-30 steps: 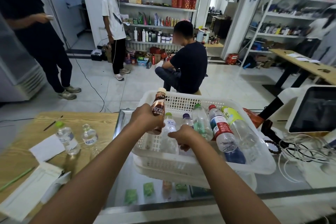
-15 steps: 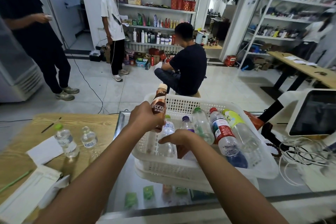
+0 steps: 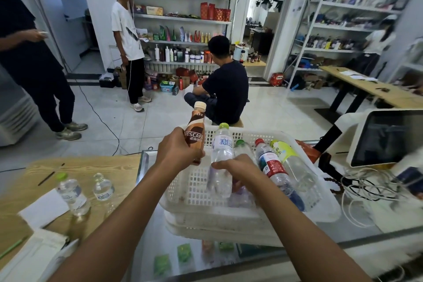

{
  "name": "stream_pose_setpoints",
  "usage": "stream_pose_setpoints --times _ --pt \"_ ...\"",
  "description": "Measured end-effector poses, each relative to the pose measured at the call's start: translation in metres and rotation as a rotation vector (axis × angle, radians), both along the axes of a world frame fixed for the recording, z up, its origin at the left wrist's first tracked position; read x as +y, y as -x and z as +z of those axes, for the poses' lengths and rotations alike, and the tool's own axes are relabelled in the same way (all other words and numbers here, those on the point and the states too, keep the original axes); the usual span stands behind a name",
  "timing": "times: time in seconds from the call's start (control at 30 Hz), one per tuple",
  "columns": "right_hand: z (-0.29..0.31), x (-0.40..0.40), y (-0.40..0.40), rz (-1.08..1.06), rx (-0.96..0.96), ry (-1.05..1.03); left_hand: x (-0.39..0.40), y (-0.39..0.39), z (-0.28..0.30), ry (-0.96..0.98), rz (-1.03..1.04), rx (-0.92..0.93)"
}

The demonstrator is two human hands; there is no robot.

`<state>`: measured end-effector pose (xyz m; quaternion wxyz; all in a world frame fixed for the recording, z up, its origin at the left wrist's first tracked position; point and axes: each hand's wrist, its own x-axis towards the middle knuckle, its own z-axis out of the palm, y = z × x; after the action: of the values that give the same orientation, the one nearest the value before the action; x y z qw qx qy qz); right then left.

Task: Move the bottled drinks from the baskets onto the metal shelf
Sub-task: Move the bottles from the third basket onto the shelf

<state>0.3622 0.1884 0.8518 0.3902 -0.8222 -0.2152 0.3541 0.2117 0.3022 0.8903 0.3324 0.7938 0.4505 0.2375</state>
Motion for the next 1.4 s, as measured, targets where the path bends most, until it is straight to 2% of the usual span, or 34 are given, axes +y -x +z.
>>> stream_pose_setpoints --times 0.33,0.53,0.8,1.0,1.23,1.4 --pt "0.042 -0.072 -0.006 -0.204 -0.227 -0.397 -0.042 -0.032 0.021 -0.029 -0.132 -0.075" --pt "0.063 -0.145 -0.006 -0.348 -0.357 -0.446 -0.097 -0.064 0.033 -0.034 -0.316 -0.159" --pt "0.074 -0.274 0.009 -0.665 -0.552 -0.373 -0.205 -0.108 0.044 -0.016 -0.608 -0.273" --pt "0.073 -0.372 0.063 -1.010 -0.646 -0.225 -0.307 -0.117 0.037 0.051 -0.964 -0.366" --pt "0.064 -0.462 0.161 -1.367 -0.709 -0.009 -0.425 -0.086 0.021 0.149 -1.323 -0.415" --pt "0.065 -0.510 0.255 -1.610 -0.735 0.130 -0.508 -0.029 0.020 0.189 -1.602 -0.428"
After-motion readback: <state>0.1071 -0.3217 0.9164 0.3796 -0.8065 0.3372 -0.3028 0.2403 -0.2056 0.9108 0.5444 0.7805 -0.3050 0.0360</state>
